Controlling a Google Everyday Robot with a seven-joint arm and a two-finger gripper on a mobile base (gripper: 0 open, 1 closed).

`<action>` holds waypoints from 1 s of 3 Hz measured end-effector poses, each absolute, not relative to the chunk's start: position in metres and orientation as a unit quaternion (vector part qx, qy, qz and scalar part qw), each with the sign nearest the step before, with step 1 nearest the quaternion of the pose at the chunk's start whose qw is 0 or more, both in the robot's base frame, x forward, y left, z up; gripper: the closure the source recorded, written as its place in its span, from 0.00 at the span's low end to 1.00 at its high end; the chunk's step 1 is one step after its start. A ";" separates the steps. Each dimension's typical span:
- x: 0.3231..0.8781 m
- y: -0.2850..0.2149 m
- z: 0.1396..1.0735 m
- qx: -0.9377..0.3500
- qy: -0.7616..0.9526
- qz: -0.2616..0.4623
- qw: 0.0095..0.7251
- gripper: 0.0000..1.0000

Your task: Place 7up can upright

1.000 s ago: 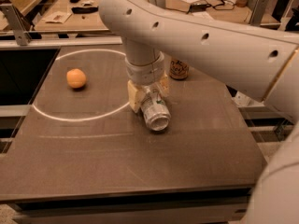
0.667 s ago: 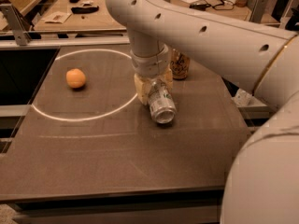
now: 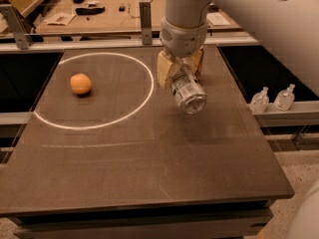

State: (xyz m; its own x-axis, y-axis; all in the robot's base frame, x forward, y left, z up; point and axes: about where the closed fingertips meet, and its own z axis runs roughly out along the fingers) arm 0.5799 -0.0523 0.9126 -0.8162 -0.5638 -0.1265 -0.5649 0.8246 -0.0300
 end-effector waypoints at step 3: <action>0.550 -0.096 0.957 -0.416 0.833 0.306 0.198 1.00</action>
Offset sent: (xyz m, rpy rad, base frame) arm -0.0992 -0.0638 0.1099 1.0418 0.0052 0.4896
